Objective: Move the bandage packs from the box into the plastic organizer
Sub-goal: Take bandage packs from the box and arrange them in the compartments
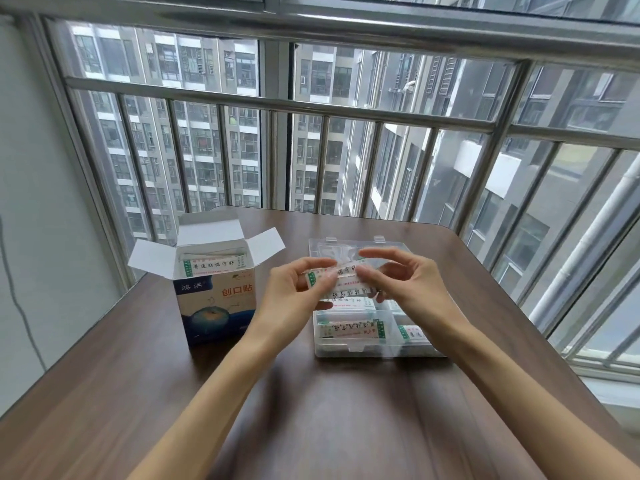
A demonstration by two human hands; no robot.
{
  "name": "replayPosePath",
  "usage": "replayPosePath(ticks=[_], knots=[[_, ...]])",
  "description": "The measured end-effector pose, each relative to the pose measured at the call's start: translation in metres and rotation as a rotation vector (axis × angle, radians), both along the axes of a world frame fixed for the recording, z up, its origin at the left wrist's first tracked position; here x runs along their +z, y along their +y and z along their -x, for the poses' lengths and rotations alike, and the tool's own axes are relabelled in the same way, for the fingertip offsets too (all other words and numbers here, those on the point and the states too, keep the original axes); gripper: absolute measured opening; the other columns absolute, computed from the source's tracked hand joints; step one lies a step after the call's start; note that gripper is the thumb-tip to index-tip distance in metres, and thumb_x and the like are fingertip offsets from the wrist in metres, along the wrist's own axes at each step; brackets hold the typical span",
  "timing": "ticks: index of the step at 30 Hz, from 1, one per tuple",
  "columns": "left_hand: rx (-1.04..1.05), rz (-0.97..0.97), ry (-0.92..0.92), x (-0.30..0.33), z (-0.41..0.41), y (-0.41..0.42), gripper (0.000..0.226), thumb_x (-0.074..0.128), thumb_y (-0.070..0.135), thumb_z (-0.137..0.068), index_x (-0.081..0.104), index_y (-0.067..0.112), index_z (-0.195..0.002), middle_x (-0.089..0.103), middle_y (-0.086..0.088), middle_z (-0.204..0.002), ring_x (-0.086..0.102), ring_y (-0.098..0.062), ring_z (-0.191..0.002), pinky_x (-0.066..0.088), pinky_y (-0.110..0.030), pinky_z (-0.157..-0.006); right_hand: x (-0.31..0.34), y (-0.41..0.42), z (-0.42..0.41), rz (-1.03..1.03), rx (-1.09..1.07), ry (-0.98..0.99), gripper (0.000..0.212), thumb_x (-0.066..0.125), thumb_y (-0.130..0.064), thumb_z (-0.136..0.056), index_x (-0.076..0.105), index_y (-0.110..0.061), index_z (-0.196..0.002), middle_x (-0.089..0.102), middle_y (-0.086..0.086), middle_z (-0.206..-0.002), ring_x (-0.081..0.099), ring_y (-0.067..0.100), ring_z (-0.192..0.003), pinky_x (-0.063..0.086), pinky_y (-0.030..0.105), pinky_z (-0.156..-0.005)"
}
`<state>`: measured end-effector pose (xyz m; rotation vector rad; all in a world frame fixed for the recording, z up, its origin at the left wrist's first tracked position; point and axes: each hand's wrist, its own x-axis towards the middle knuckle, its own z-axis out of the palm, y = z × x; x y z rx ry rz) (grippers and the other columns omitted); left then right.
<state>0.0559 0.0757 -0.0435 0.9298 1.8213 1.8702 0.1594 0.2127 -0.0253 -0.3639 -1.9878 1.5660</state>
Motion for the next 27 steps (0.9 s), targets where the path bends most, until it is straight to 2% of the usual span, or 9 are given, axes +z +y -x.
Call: replayPosePath(ticks=[2, 5, 8, 11, 14, 18, 20, 24, 27], knots=[[0.063, 0.057, 0.119, -0.001, 0.003, 0.003, 0.021, 0.062, 0.023, -0.091, 0.064, 0.018, -0.111, 0.074, -0.007, -0.084, 0.07, -0.01, -0.078, 0.055, -0.019, -0.063, 0.0, 0.002, 0.003, -0.034, -0.003, -0.023, 0.022, 0.07, -0.017, -0.081, 0.07, -0.013, -0.103, 0.068, 0.006, -0.067, 0.057, 0.006, -0.053, 0.047, 0.016, -0.054], [0.121, 0.174, 0.245, -0.003, 0.013, 0.01, 0.012, 0.059, 0.033, -0.093, 0.065, 0.026, -0.1, 0.071, -0.005, -0.079, 0.066, -0.02, -0.072, 0.055, -0.03, -0.065, 0.003, 0.007, 0.009, -0.085, 0.044, -0.104, 0.018, 0.069, -0.02, -0.083, 0.069, -0.016, -0.101, 0.072, 0.006, -0.084, 0.063, 0.007, -0.066, 0.05, 0.017, -0.061], [0.104, 0.25, 0.308, -0.001, 0.019, 0.017, 0.01, 0.058, 0.038, -0.092, 0.065, 0.031, -0.091, 0.071, -0.001, -0.082, 0.065, -0.021, -0.08, 0.051, -0.037, -0.076, 0.003, 0.015, 0.012, -0.17, 0.063, -0.159, 0.017, 0.07, -0.014, -0.083, 0.069, -0.018, -0.099, 0.072, 0.003, -0.093, 0.067, 0.01, -0.075, 0.053, 0.017, -0.068], [0.088, 0.339, 0.436, -0.001, 0.024, 0.017, 0.013, 0.058, 0.038, -0.092, 0.069, 0.031, -0.094, 0.069, 0.01, -0.085, 0.062, -0.01, -0.084, 0.051, -0.033, -0.08, -0.002, 0.022, 0.014, -0.319, 0.029, -0.23, 0.018, 0.071, -0.014, -0.083, 0.071, -0.019, -0.1, 0.072, 0.003, -0.093, 0.068, 0.018, -0.084, 0.056, 0.024, -0.076], [0.102, 0.442, 0.564, -0.003, 0.026, 0.01, 0.016, 0.056, 0.036, -0.093, 0.068, 0.034, -0.104, 0.064, 0.017, -0.091, 0.056, -0.005, -0.089, 0.047, -0.029, -0.083, -0.009, 0.024, 0.014, -0.423, 0.0, -0.288, 0.013, 0.073, -0.019, -0.081, 0.073, -0.024, -0.093, 0.072, 0.0, -0.081, 0.062, 0.009, -0.07, 0.047, 0.012, -0.064], [0.111, 0.545, 0.675, -0.002, 0.022, 0.001, 0.014, 0.057, 0.033, -0.092, 0.068, 0.037, -0.1, 0.048, 0.025, -0.065, 0.048, 0.001, -0.066, 0.039, -0.023, -0.071, -0.01, 0.023, 0.011, -0.558, -0.01, -0.371, 0.008, 0.073, -0.025, -0.078, 0.076, -0.026, -0.085, 0.069, -0.012, -0.074, 0.054, 0.002, -0.066, 0.044, 0.019, -0.062], [0.09, 0.586, 0.699, 0.002, 0.02, -0.001, 0.013, 0.057, 0.034, -0.091, 0.068, 0.039, -0.096, 0.05, 0.026, -0.058, 0.047, -0.001, -0.06, 0.042, -0.024, -0.07, -0.007, 0.022, 0.011, -0.639, -0.021, -0.412, 0.007, 0.073, -0.028, -0.077, 0.076, -0.03, -0.083, 0.065, -0.016, -0.076, 0.051, -0.002, -0.069, 0.038, 0.02, -0.061], [-0.007, 0.689, 0.749, 0.01, 0.02, 0.0, 0.015, 0.055, 0.038, -0.09, 0.067, 0.042, -0.098, 0.066, 0.023, -0.104, 0.061, -0.007, -0.095, 0.049, -0.033, -0.089, 0.0, 0.02, 0.009, -0.721, 0.032, -0.506, 0.01, 0.072, -0.031, -0.079, 0.076, -0.028, -0.087, 0.053, -0.013, -0.081, 0.048, -0.001, -0.077, 0.034, 0.015, -0.064], [-0.025, 0.761, 0.79, 0.013, 0.021, 0.002, 0.015, 0.057, 0.038, -0.089, 0.069, 0.041, -0.097, 0.068, 0.019, -0.106, 0.062, -0.01, -0.099, 0.049, -0.033, -0.088, 0.009, 0.017, 0.011, -0.737, 0.058, -0.585, 0.012, 0.07, -0.029, -0.081, 0.076, -0.026, -0.092, 0.051, -0.012, -0.078, 0.049, 0.002, -0.075, 0.037, 0.015, -0.064]])
